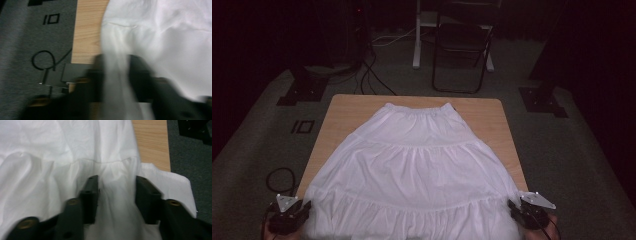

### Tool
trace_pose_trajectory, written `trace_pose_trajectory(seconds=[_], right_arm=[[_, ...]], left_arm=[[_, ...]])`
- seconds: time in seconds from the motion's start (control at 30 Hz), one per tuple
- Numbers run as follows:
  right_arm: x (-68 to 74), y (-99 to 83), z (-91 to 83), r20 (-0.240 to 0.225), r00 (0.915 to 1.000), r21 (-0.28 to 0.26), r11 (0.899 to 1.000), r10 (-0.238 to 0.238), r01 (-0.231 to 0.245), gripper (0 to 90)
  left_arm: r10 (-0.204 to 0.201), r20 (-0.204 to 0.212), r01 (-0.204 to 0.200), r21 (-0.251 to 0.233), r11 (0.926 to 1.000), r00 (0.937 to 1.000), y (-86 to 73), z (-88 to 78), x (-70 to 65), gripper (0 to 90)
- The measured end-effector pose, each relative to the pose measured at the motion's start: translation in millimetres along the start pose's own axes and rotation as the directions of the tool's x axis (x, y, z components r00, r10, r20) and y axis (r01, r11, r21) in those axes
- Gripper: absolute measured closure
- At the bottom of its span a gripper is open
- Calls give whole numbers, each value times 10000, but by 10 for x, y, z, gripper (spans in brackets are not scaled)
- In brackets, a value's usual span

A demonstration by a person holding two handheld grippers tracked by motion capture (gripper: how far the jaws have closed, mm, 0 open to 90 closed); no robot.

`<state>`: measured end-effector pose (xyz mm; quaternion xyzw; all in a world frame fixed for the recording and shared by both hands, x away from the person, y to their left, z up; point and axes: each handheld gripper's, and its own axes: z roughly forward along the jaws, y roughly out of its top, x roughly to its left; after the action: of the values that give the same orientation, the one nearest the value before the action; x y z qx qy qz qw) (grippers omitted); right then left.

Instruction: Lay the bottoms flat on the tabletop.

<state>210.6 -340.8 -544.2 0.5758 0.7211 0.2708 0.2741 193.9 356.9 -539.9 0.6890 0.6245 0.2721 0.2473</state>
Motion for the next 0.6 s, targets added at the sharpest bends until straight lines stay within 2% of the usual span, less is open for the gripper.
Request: trace_pose_trajectory(seconds=[0.03, 0.07, 0.13, 0.23, 0.3, 0.33, 0.37, 0.4, 0.47, 0.53, 0.6], right_arm=[[-16, 2, 1, 28, 10000, 13, 10000, 53, -53, 663], [-30, 7, 1, 133, 9999, 65, 10000, 31, -31, 747], [-61, 15, 6, 683, 9976, 194, 9998, -86, 73, 852], [-149, 27, -16, 1097, 9935, -66, 9995, 311, -306, 871], [-196, 37, -36, 1926, 9808, -151, 9995, 293, -269, 875], [-222, 37, -54, 2142, 9760, -245, 9991, 383, -339, 877], [-248, 33, -72, 2343, 9711, -318, 9988, 448, -384, 877], [-277, 24, -85, 2386, 9694, -385, 9980, 573, -495, 876], [-322, -7, -75, 2215, 9716, -382, 9963, 833, -767, 875], [-329, -41, -52, 2000, 9762, -369, 9963, 841, -782, 872], [-323, -53, -46, 1952, 9773, -348, 9964, 823, -769, 870]], left_arm=[[-63, 105, 63, -21, 10000, 9999, -2, 7, 10, 837], [-27, -50, 27, -84, 10000, 10000, -3, 15, 10, 889], [55, -322, -53, 40, 10000, 9995, 14, 10, 20, 898], [132, -822, -146, -159, 9998, 9965, 11, -11, 15, 900], [-101, -1168, 64, -322, 9995, 9931, -3, -42, 55, 900], [-283, -1305, 237, -364, 9991, 9910, -16, -54, 87, 900], [-448, -1255, 410, -322, 9986, 9911, -31, -52, 120, 900], [-561, -1289, 521, -341, 9981, 9901, -52, -48, 143, 900], [-727, -1248, 686, -366, 9970, 9895, -69, -50, 173, 900], [-664, -1391, 607, -450, 9971, 9881, -65, -64, 162, 900], [-625, -1437, 562, -472, 9973, 9876, -60, -66, 159, 900]])
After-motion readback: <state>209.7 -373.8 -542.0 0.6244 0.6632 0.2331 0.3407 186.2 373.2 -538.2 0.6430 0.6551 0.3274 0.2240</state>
